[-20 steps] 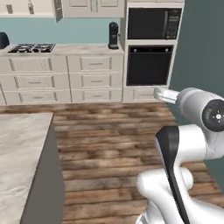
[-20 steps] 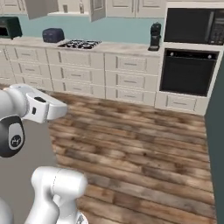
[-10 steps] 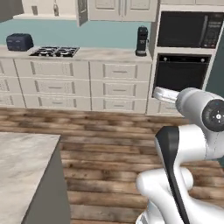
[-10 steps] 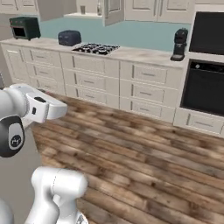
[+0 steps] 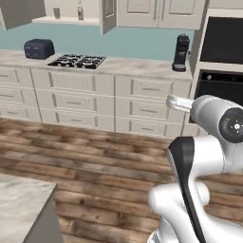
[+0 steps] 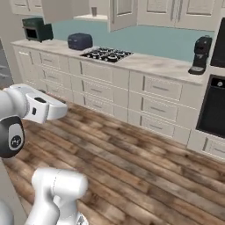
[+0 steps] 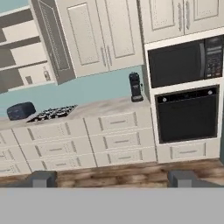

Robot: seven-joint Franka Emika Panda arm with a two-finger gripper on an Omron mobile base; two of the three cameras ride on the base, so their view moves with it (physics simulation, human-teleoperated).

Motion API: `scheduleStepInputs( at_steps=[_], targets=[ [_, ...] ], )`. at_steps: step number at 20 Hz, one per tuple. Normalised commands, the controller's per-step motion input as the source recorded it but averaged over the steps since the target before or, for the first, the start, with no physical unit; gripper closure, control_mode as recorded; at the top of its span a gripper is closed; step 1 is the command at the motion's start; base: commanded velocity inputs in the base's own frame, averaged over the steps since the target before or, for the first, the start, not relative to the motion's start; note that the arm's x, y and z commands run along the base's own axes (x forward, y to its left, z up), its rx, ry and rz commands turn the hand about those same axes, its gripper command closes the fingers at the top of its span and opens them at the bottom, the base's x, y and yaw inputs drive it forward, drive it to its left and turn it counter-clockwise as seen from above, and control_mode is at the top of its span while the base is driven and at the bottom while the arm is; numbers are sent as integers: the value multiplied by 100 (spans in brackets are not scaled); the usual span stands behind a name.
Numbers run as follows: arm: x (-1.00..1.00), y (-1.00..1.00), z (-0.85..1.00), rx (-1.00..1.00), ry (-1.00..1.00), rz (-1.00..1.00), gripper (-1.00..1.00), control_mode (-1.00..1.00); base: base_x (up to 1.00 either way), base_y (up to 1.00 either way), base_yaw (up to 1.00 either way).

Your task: There is a bowl on the dining counter. Grab a lemon wedge from the fridge and place it in the bowl. Then get the liquor bottle and glass cup from the cabinet and place them next to the bowl.

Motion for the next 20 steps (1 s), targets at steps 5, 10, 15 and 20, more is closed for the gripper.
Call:
scheduleStepInputs(
  at_steps=[5, 10, 15, 20],
  targets=[
    [0, 0, 0, 0, 0, 0, -100, 100, 100, -27, 24],
    [0, 0, 0, 0, 0, 0, -100, 100, 100, -17, 22],
    [0, 0, 0, 0, 0, 0, -100, 100, 100, 1, 14],
    [0, 0, 0, 0, 0, 0, -100, 100, 92, 30, 2]
  ],
)
